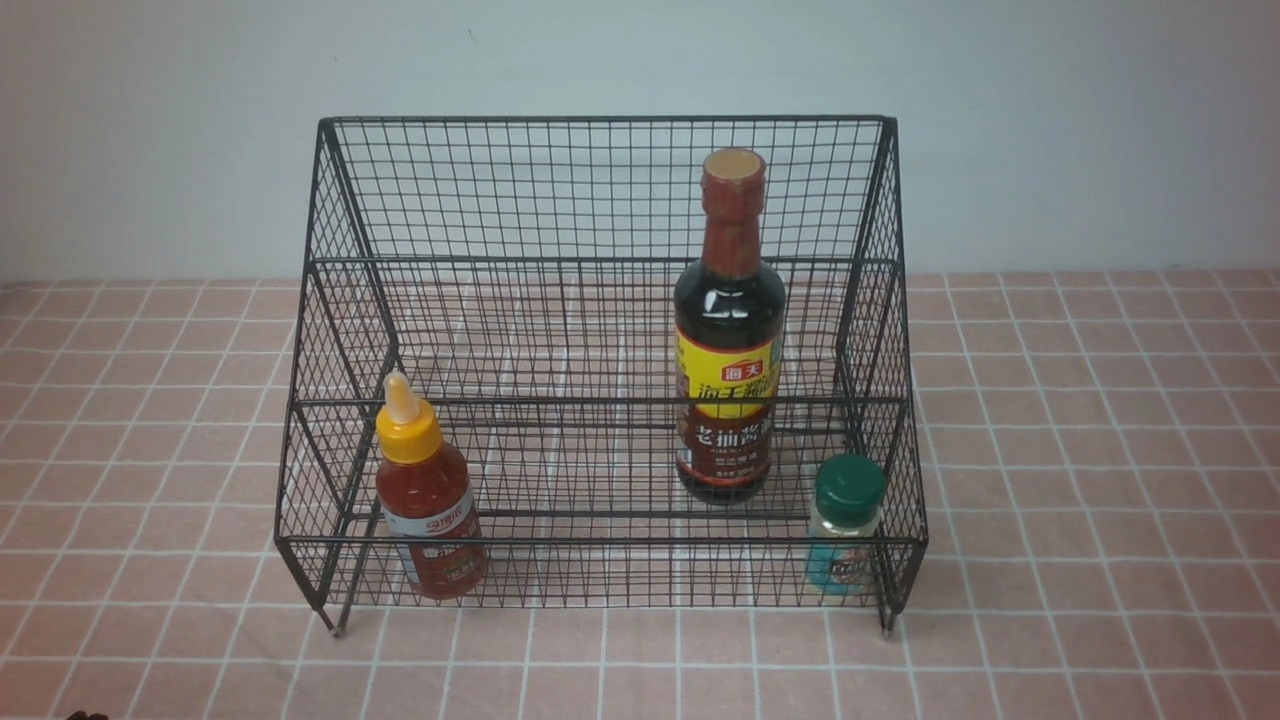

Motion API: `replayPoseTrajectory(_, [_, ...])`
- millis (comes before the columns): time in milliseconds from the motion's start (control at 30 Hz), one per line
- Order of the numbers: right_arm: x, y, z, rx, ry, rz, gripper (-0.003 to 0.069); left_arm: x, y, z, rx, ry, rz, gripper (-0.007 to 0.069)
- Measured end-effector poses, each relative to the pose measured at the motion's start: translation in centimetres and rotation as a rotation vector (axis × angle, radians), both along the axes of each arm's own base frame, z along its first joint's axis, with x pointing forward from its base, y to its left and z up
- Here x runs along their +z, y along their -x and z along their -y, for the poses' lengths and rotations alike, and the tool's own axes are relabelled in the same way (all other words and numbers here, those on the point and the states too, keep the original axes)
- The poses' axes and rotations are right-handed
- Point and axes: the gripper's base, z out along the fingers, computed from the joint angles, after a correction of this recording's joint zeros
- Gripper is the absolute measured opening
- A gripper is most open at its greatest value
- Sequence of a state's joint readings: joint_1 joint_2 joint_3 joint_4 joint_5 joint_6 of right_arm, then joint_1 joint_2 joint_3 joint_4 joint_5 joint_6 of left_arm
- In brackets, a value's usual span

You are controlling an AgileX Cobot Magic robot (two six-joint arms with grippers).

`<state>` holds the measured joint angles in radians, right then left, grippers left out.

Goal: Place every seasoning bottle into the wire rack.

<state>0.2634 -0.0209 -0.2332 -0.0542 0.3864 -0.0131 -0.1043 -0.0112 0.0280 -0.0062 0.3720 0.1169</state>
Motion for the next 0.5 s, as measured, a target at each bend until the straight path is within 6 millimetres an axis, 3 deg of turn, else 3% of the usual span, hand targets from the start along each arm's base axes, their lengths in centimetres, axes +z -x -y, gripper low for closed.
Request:
replayPoseTrajectory(167, [-3.5,-1.1,0.4,-0.137,0.027,-0.107,-0.0014,0.0,0.0,0.0,0.000,0.000,0.000,-0.0007])
replayPoseTrajectory(267, [-6.8,-1.6,0.7,-0.219,0.039,-0.209,-0.0014,0.0,0.0,0.0,0.000,0.000,0.000,-0.0007])
replayPoseTrajectory(367, [-8.3,-1.8,0.9,-0.249,0.043,-0.261,-0.0014,0.0,0.0,0.0,0.000,0.000,0.000,-0.0007])
replayPoseTrajectory(500, [-8.3,-1.8,1.0,-0.258,0.044,-0.257,-0.0014,0.0,0.0,0.0,0.000,0.000,0.000,-0.0007])
